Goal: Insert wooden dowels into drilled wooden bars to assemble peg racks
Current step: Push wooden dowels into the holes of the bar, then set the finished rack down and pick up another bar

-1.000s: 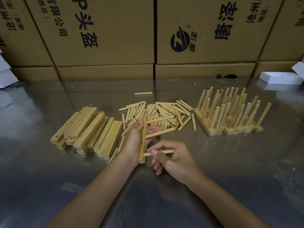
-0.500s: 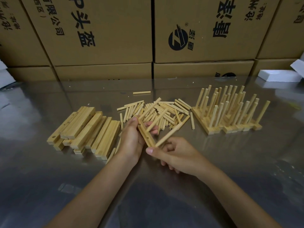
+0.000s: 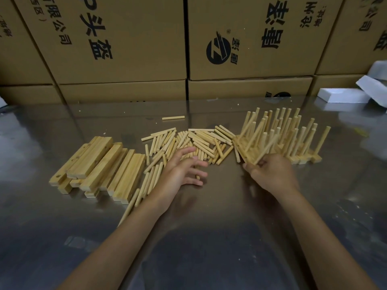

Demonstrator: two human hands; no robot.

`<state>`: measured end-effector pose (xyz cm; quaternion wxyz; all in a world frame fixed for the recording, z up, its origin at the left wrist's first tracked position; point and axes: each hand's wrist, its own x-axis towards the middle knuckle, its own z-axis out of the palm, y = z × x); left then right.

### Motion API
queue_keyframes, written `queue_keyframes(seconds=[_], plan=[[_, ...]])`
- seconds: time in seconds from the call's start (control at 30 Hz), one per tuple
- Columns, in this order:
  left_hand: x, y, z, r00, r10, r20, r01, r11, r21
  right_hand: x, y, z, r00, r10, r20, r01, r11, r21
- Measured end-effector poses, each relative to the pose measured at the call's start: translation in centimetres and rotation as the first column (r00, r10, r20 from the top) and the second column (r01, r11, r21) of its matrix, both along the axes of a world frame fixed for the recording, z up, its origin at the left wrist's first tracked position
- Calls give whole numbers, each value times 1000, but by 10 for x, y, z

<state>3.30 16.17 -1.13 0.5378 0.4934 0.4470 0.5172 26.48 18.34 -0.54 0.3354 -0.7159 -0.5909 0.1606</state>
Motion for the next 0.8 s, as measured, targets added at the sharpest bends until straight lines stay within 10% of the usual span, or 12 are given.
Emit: queue_keyframes(seconds=[0.8], plan=[[-1, -1, 0, 1000, -8, -11, 8, 1000, 11, 15, 0, -3, 966, -174, 189, 184, 982, -39]])
